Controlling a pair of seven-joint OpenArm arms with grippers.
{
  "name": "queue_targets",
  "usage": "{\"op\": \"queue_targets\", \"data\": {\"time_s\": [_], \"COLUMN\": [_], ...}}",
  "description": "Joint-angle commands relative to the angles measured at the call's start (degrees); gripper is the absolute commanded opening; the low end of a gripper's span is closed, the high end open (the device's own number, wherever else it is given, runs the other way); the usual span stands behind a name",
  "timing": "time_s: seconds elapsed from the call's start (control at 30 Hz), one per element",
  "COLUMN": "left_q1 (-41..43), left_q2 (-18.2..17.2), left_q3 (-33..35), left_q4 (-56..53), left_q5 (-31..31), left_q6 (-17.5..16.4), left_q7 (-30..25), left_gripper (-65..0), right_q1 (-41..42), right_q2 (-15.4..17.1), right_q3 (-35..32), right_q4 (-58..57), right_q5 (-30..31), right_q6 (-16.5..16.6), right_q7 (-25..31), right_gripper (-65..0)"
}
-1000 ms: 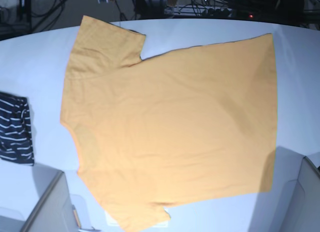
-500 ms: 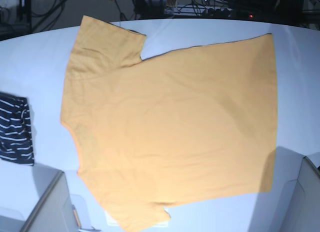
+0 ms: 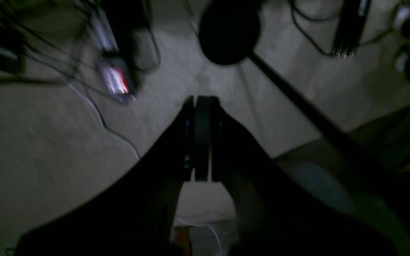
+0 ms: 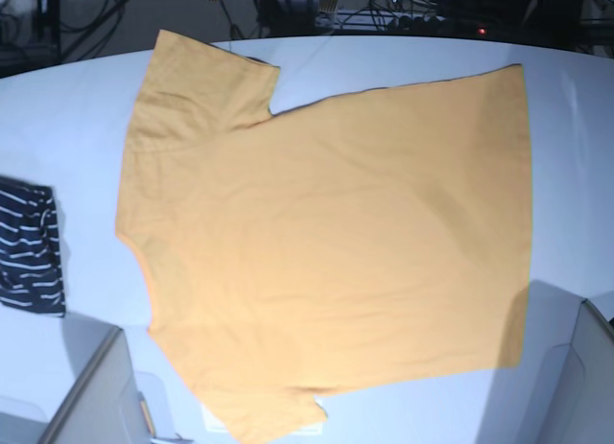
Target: Fold the T-shirt properly
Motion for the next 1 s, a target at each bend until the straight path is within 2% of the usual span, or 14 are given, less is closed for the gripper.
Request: {"op": "queue_targets", "data": {"time_s": [0.0, 0.13, 0.3, 0.5, 0.6, 0.67, 0.73, 0.8, 0.9, 0.97], "left_q1": [2.27, 6.84, 13.87, 19.15, 19.67, 19.41, 19.24, 18.27, 15.72, 14.84], "left_q2": [-0.28, -0.10, 0.51, 4.47, 5.96, 5.96, 5.88, 5.88, 5.88, 5.96], "left_q3": [-0.08, -1.22, -8.69, -16.96, -19.51, -20.82, -22.67, -24.61, -27.07, -28.65], "left_q4": [1.91, 9.82, 23.36, 37.60, 43.22, 44.89, 46.04, 46.92, 46.48, 46.39], "left_q5": [-0.06, -0.06, -0.06, -0.15, -4.54, -9.73, -16.15, -20.36, -21.95, -22.30], "left_q6": [0.32, 0.32, 0.23, 0.14, -0.12, -2.23, -5.48, -7.42, -7.42, -7.50], "left_q7": [-0.38, -0.29, -0.03, -0.03, 0.06, 0.06, 0.15, 0.15, 0.15, 0.15], "left_gripper": [-65.0, -65.0, -65.0, -65.0, -65.0, -65.0, -65.0, -65.0, -65.0, -65.0], "right_q1": [-2.55, -6.60, -9.94, -9.50, -5.72, -2.73, 0.08, 2.19, 4.92, 6.24], "right_q2": [0.51, 0.42, -1.07, -1.34, -1.34, -1.78, -3.10, -2.57, -0.99, 0.51], "right_q3": [0.31, 0.40, 3.74, 5.15, 5.15, 5.15, 5.41, 5.41, 5.50, 5.50], "right_q4": [2.84, 12.60, 24.91, 36.51, 37.30, 37.30, 37.30, 37.30, 37.22, 37.22], "right_q5": [0.10, 0.18, 0.18, 0.27, 0.27, 1.06, 6.16, 12.58, 23.30, 31.04], "right_q6": [-0.32, -0.40, -0.40, -0.40, -0.40, -0.32, -0.23, 1.97, 7.33, 8.21], "right_q7": [-0.21, -2.76, -6.37, -10.67, -10.41, -10.59, -10.59, -10.59, -11.03, -12.52], "right_gripper": [-65.0, -65.0, -65.0, -65.0, -65.0, -65.0, -65.0, -65.0, -65.0, -65.0]}}
